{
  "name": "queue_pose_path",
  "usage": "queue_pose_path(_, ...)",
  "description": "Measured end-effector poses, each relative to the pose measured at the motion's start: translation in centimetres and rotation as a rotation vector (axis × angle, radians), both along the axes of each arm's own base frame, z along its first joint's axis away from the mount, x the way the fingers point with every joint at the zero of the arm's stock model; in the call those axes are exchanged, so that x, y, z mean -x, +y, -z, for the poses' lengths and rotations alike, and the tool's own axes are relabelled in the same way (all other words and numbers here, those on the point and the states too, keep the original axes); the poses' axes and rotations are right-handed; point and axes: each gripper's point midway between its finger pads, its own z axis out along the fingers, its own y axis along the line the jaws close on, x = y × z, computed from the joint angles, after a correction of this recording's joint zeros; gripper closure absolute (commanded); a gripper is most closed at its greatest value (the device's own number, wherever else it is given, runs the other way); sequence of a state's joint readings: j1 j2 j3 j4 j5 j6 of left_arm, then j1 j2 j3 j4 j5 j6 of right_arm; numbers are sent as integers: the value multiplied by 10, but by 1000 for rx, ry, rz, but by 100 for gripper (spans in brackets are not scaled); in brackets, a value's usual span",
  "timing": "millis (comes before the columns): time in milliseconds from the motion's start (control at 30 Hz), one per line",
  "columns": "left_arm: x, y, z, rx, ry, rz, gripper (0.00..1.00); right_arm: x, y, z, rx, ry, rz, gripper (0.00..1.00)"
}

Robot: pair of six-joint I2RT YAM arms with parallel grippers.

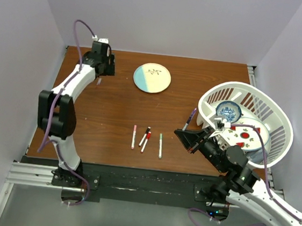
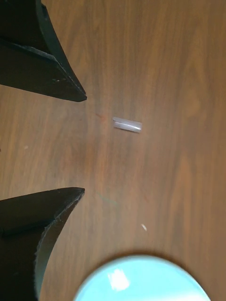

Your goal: Insert the pens into the pen caps

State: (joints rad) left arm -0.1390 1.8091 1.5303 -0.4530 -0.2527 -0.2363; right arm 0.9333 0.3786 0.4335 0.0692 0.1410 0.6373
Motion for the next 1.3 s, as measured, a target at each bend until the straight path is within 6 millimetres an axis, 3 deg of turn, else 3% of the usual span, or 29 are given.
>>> queue_pose_path(233,-25,29,84,-133,241,24,27,0,0,6,38,-9,-1,100)
queue_pose_path(333,-23,45,103,-155,295,17,28,0,0,8,48,-11,-3,100)
queue_pose_path(667,-41,66,122,-125,318,1,35,-2,6,3,45,-35,-15,100)
queue_pose_path(967,-45,55,139,-56,337,50,44,-5,13,11,71,-20,-27,100)
queue_pose_path(1300,-51,49,141,-25,328,61,66,-3,11,6,51,-33,-26,100)
